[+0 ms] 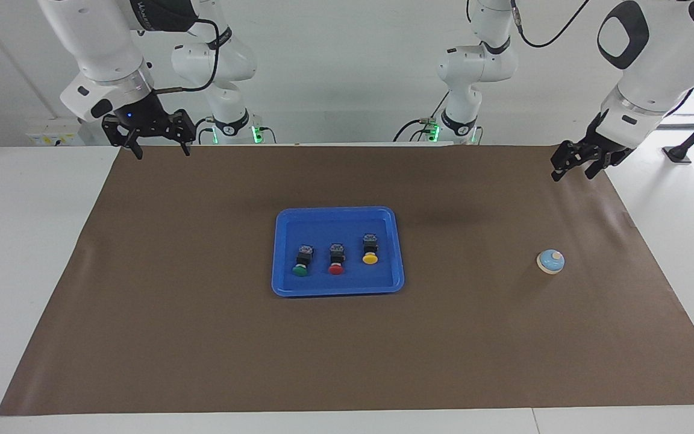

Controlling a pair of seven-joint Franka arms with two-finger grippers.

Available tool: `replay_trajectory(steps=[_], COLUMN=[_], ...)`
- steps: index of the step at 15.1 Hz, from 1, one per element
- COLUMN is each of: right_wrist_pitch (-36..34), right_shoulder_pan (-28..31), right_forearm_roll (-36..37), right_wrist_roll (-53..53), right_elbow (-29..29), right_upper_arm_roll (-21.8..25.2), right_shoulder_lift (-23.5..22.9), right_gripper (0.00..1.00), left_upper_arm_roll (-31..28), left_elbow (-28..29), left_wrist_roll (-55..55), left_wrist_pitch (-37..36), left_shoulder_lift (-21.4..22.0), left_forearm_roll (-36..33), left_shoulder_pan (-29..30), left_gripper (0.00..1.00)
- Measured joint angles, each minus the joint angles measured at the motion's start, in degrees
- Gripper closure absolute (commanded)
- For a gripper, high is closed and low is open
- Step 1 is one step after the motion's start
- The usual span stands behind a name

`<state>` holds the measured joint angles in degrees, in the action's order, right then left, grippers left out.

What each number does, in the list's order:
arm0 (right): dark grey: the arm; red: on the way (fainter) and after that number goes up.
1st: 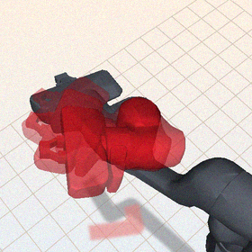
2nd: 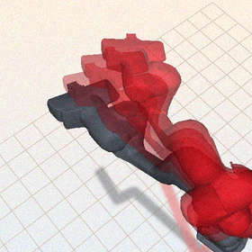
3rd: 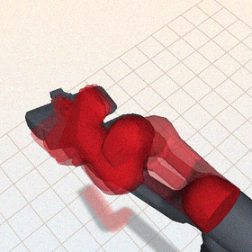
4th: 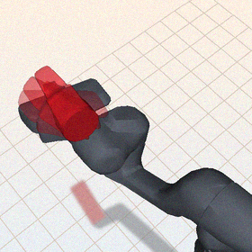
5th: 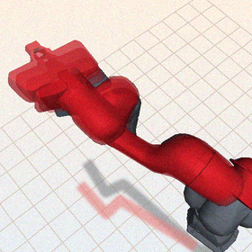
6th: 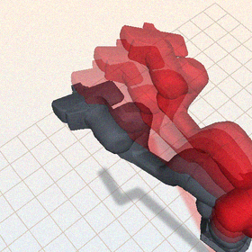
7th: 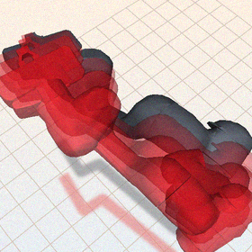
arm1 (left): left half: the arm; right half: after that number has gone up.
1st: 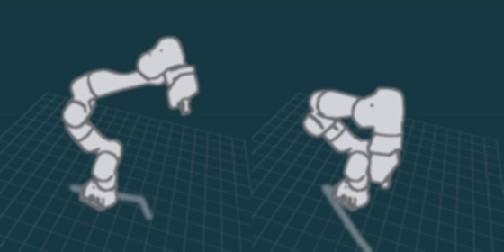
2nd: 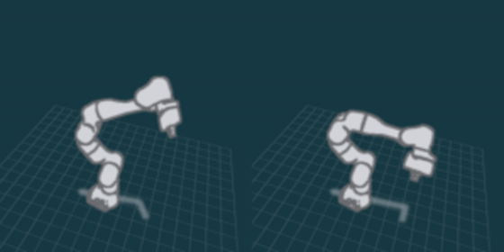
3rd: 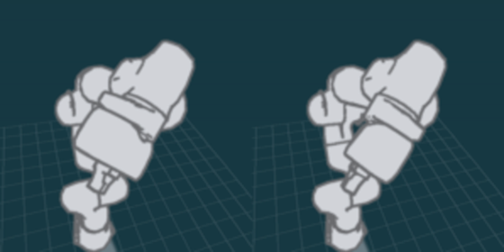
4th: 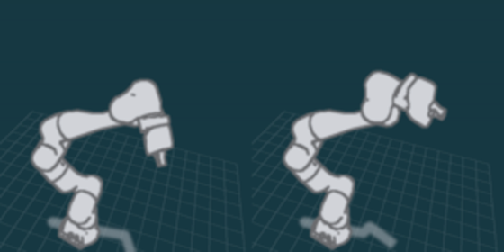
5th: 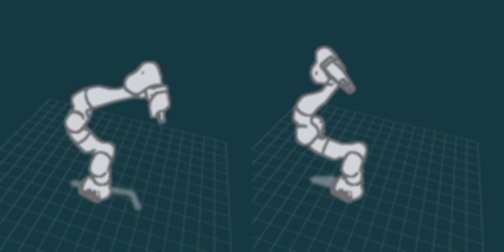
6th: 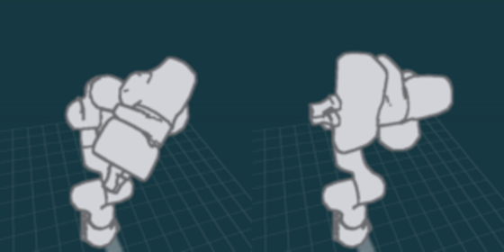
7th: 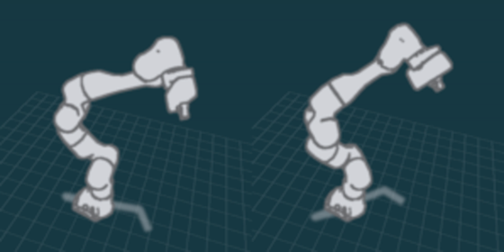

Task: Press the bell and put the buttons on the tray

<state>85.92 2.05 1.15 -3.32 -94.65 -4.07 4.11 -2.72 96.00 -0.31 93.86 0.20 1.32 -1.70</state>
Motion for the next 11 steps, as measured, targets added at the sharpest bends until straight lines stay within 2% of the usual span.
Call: replay_trajectory(steps=[5,8,11], right_wrist_pitch=[-1.1,-1.1,-1.1], right_shoulder_pan=[0.5,0.5,0.5], right_forearm_roll=[-0.1,-0.9,-1.1], right_wrist_roll=[0.0,0.0,0.0], right_elbow=[1.7,1.8,1.8], right_upper_arm_roll=[-0.2,-0.2,-0.2], right_shoulder_lift=[-0.2,-0.3,-0.4], right_gripper=[0.00,0.00,0.00], left_upper_arm_roll=[-0.2,-0.2,-0.2], left_elbow=[11.1,16.2,18.5], left_wrist_roll=[-1.1,-1.8,-2.1], left_wrist_pitch=[11.6,22.1,29.9], left_shoulder_lift=[-1.0,-5.0,-8.9], left_forearm_roll=[0.0,0.0,0.0], left_shoulder_pan=[3.6,4.8,5.6], left_gripper=[1.00,1.00,1.00])
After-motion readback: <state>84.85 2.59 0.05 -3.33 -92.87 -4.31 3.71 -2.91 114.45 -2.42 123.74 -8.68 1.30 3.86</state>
